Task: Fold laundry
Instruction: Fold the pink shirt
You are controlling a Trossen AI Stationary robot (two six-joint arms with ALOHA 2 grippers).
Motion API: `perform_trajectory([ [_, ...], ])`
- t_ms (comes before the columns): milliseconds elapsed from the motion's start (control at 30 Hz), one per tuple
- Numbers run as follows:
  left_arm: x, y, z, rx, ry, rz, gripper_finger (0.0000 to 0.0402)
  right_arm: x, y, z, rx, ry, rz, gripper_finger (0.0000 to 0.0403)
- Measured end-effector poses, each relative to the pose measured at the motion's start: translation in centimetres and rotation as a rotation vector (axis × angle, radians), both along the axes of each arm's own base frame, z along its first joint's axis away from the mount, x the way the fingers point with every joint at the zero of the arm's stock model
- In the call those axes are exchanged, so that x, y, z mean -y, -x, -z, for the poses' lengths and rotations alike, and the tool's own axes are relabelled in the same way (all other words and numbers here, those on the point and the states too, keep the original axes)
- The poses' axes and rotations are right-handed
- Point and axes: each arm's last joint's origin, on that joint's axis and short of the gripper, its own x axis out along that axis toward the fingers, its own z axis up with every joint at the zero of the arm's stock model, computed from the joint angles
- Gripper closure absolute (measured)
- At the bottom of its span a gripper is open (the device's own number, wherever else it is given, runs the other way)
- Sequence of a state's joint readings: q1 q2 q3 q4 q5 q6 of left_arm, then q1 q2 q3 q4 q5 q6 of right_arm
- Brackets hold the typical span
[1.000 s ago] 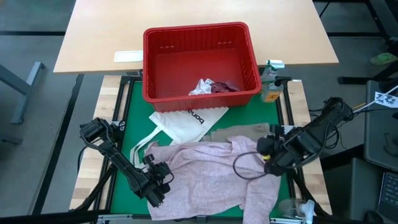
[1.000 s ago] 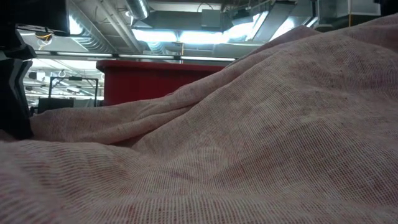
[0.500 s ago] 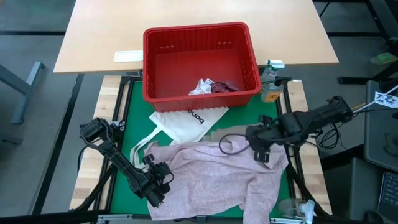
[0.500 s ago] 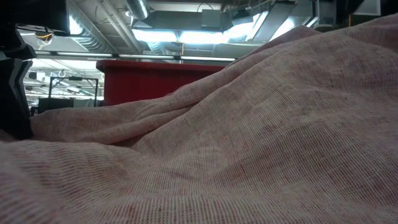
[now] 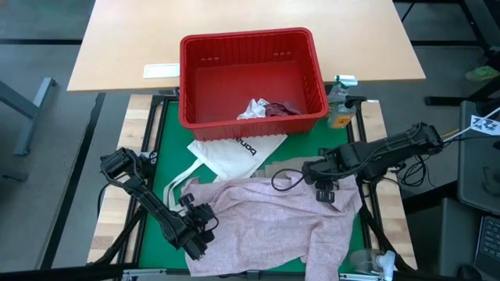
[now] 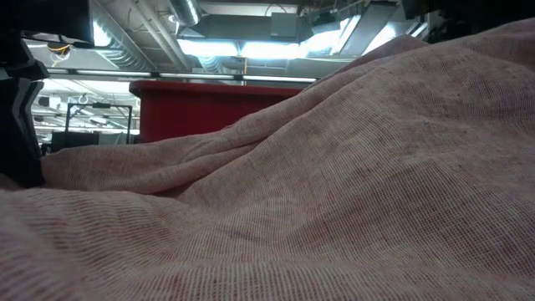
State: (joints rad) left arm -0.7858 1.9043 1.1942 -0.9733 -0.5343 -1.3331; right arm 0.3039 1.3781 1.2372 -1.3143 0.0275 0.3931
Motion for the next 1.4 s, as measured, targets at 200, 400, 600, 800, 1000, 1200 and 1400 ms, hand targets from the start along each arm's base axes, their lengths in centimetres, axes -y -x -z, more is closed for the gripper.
perform_trajectory([
  [200, 0.0, 0.0, 0.0, 0.0, 0.0, 0.0, 0.0388, -0.4, -0.2, 0.2, 0.01, -0.078, -0.023, 0.0259],
  [400, 0.0, 0.0, 0.0, 0.0, 0.0, 0.0, 0.0388, -0.5, -0.2, 0.2, 0.0, -0.122, -0.029, 0.0263],
  [600, 0.0, 0.0, 0.0, 0.0, 0.0, 0.0, 0.0388, -0.6, -0.2, 0.2, -0.01, -0.154, -0.037, 0.0306],
  [800, 0.0, 0.0, 0.0, 0.0, 0.0, 0.0, 0.0388, -0.5, -0.2, 0.2, 0.004, -0.118, -0.034, 0.0364],
  [1000, 0.0, 0.0, 0.0, 0.0, 0.0, 0.0, 0.0388, -0.5, -0.3, 0.1, 0.016, -0.117, -0.051, 0.0394],
  [1200, 0.0, 0.0, 0.0, 0.0, 0.0, 0.0, 0.0388, -0.4, -0.1, -0.7, 0.047, -0.122, -0.053, 0.0399],
  [1400, 0.0, 0.0, 0.0, 0.0, 0.0, 0.0, 0.0388, -0.3, 0.1, -3.7, 0.169, -0.133, -0.054, 0.04],
])
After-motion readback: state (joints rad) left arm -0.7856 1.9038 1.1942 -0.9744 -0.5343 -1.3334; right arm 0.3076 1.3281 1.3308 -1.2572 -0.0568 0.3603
